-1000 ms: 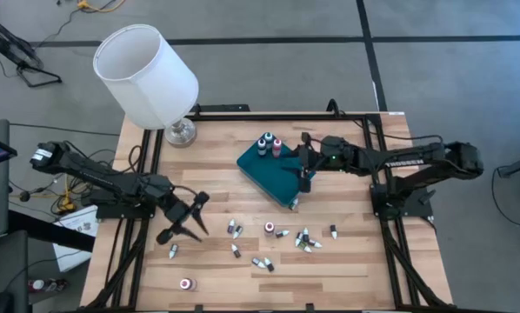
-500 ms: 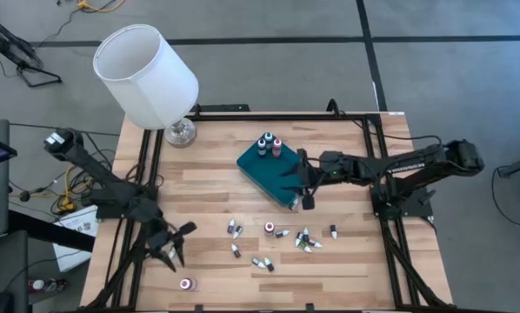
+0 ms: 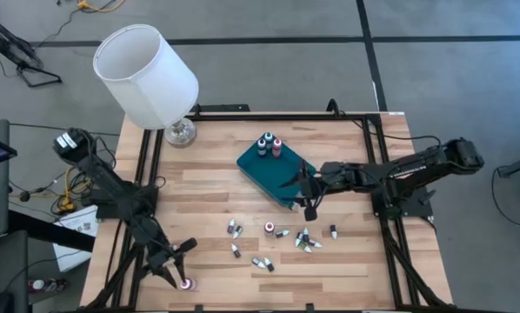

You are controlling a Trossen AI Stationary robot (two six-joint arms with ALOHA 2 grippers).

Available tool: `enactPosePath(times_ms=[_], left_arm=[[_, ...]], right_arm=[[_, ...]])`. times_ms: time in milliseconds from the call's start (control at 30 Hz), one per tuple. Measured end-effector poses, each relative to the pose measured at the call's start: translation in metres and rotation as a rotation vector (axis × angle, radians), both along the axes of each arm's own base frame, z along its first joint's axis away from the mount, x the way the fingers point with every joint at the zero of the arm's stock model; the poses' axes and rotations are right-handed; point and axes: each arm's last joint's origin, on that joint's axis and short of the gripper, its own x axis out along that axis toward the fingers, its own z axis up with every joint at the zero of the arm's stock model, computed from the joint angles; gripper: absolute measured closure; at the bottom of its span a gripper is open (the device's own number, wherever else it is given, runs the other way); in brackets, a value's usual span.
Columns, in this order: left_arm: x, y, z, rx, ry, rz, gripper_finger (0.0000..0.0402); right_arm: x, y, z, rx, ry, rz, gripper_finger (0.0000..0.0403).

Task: Pick & Place food coloring
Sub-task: Put the large pink food coloring bottle into the blue bin

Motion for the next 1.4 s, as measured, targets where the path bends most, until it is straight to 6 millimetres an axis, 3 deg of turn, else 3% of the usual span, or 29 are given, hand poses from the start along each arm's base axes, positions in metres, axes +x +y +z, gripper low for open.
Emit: enactPosePath(times_ms=[333,700,1200,1400], left_arm=[[0.009,-0.01,-0.016,-0.03,0.039,0.004,0.0285],[0.014,-0.016,-0.03,-0.043,0.092,0.012,0.0285],[0.015,-0.016,-0.035,-0.025,0.106,0.021,0.0285],[0.015,-0.016,-0.036,-0.02,0.109,0.022,0.0318]], right_arm=[[-0.002,0.012,0.0,-0.001,0.003,0.042,0.0244],[-0.002,0.012,0.0,0.0,0.004,0.04,0.0244],[-0.002,0.012,-0.002,-0.002,0.018,0.04,0.0244],[-0.002,0.012,-0.002,-0.003,0.026,0.04,0.0243]])
